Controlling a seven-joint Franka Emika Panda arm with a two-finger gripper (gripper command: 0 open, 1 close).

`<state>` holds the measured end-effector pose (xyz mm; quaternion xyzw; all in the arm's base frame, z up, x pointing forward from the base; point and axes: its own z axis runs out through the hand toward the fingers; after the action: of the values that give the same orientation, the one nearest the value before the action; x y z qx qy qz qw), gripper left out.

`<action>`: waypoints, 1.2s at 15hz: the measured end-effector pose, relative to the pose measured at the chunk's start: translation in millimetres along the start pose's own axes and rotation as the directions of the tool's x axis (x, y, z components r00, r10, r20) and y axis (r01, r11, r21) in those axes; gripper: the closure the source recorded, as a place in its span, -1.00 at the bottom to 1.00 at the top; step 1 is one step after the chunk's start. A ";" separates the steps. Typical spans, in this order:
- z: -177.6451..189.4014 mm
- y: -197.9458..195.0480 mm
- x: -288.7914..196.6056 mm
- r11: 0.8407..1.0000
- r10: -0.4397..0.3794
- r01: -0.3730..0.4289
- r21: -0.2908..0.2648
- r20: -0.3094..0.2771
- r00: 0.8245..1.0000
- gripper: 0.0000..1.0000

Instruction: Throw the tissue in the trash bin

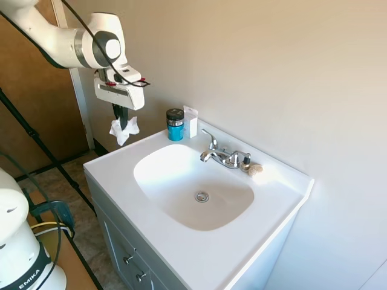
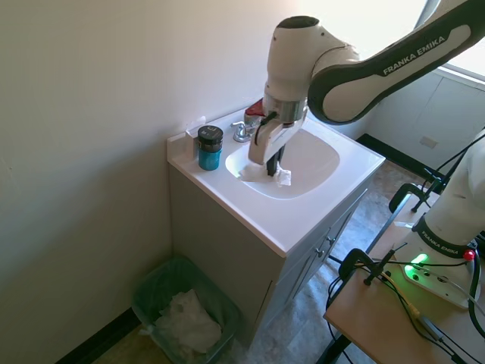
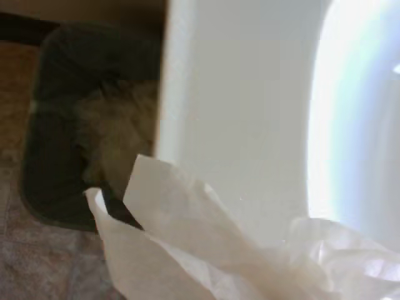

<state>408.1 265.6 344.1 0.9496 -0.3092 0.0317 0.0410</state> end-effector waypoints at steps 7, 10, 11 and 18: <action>21.5 -121.7 -55.8 0.989 -0.150 0.150 -0.004 -0.017 0.989 1.00; 57.5 -149.9 -59.8 0.985 -0.162 0.163 -0.049 0.016 0.987 1.00; 69.5 -156.9 -58.8 0.985 -0.161 0.162 -0.059 0.023 0.987 1.00; 105.8 -179.1 -51.5 0.985 -0.150 0.153 -0.081 0.046 0.988 -1.00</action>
<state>475.9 429.6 224.1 0.9682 -0.2380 -0.0032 0.0770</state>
